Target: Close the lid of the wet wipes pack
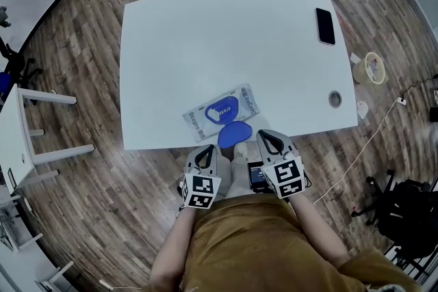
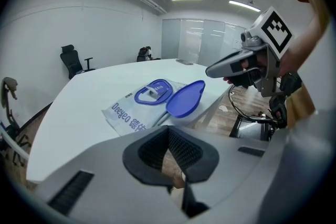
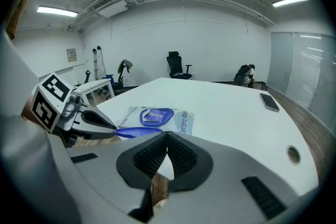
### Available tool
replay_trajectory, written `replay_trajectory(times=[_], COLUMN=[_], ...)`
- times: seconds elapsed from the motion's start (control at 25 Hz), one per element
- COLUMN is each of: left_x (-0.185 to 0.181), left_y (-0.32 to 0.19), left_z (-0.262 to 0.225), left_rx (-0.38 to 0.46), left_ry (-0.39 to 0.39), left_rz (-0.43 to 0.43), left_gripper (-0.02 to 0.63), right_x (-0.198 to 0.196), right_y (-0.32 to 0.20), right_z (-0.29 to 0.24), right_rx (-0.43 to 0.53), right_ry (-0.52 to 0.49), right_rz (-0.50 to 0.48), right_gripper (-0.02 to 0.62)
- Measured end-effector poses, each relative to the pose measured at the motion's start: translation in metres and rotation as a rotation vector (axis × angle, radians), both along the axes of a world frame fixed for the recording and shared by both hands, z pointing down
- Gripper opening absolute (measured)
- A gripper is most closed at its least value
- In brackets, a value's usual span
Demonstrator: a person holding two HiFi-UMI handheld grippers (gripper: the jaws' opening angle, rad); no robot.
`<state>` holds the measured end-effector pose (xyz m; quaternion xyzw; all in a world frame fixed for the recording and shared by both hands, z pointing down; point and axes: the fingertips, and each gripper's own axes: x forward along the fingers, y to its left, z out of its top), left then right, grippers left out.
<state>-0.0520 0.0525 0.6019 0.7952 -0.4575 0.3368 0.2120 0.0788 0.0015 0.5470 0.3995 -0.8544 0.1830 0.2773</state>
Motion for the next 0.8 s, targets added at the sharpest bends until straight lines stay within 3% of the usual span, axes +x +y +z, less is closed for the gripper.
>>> replay_trajectory(times=[0.8], left_x=[0.01], left_y=[-0.005], left_z=[0.002], left_rx=[-0.015], left_ry=[0.024], left_rz=[0.031], left_gripper=[0.005], right_x=[-0.012], right_y=[0.001], right_z=[0.009], right_rx=[-0.013], right_ry=[0.029], right_rz=[-0.08], right_gripper=[0.008])
